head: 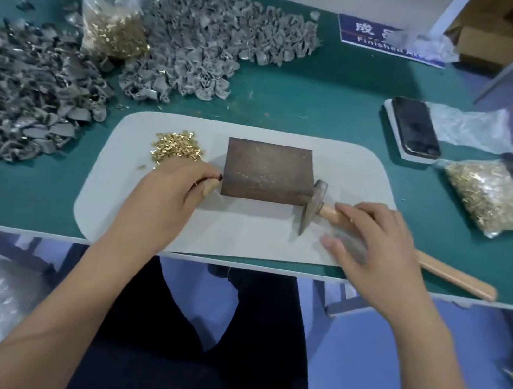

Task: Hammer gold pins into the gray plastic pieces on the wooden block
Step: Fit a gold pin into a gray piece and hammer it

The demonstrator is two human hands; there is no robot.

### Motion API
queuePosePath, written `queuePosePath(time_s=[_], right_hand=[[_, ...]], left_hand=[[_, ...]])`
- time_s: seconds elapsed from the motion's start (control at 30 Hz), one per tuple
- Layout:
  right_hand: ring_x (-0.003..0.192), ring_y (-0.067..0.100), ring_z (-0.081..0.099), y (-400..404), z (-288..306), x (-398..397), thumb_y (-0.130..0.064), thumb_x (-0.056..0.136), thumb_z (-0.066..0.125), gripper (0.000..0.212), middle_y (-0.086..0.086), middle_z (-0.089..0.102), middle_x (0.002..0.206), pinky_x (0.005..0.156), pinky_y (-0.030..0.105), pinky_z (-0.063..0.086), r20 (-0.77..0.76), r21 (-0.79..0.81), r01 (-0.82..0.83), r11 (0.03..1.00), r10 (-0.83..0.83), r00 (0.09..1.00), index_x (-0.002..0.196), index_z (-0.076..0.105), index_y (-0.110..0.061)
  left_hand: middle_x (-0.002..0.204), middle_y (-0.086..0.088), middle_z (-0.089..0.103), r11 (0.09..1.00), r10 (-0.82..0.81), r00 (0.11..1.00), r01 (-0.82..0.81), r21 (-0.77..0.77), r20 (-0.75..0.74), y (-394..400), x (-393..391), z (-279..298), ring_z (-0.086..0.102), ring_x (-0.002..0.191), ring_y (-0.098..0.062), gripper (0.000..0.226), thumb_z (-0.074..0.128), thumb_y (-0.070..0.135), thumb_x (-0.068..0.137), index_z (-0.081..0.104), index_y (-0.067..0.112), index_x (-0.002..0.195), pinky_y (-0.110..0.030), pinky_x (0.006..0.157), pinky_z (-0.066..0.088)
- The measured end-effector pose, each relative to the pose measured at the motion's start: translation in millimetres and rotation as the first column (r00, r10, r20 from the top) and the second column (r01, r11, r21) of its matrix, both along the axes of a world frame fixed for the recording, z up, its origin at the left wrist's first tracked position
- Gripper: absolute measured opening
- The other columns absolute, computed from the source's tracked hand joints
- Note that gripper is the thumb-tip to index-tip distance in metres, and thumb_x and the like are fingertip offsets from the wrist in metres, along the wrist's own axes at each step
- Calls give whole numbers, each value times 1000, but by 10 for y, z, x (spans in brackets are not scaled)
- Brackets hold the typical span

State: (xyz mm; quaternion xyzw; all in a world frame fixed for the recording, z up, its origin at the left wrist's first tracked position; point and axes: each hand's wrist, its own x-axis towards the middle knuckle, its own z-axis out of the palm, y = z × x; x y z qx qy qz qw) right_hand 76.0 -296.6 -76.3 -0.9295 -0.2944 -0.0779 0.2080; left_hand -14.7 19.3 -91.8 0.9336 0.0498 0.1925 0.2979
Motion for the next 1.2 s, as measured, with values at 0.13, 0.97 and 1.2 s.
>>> queuePosePath(time_s=[0.13, 0.97, 1.2], right_hand=[[93, 27, 53, -247, 12, -128, -26, 96, 67, 24, -1, 58, 100, 79, 49, 48, 20, 28, 130, 991, -130, 991, 119, 73, -25], [95, 9, 65, 1985, 518, 393, -15, 93, 74, 20, -17, 73, 95, 75, 13, 41, -206, 452, -356, 818, 484, 850, 104, 80, -30], [89, 11, 67, 2049, 590, 891, -20, 89, 79, 14, -14, 73, 89, 76, 8, 40, -189, 446, -361, 819, 480, 856, 89, 76, -34]], left_hand=[[109, 3, 67, 1000, 15, 999, -16, -26, -34, 15, 8, -20, 56, 104, -17, 19, 62, 19, 98, 71, 19, 114, -22, 86, 38], [87, -1, 77, 684, 50, 998, -5, -730, 40, 357, 279, 431, 70, 79, -7, 21, 67, 10, 97, 63, 22, 113, -20, 71, 54], [97, 1, 78, 744, -185, 979, 86, -662, -81, 641, 702, 594, 72, 90, -10, 26, 62, 22, 101, 61, 18, 127, -25, 86, 56]])
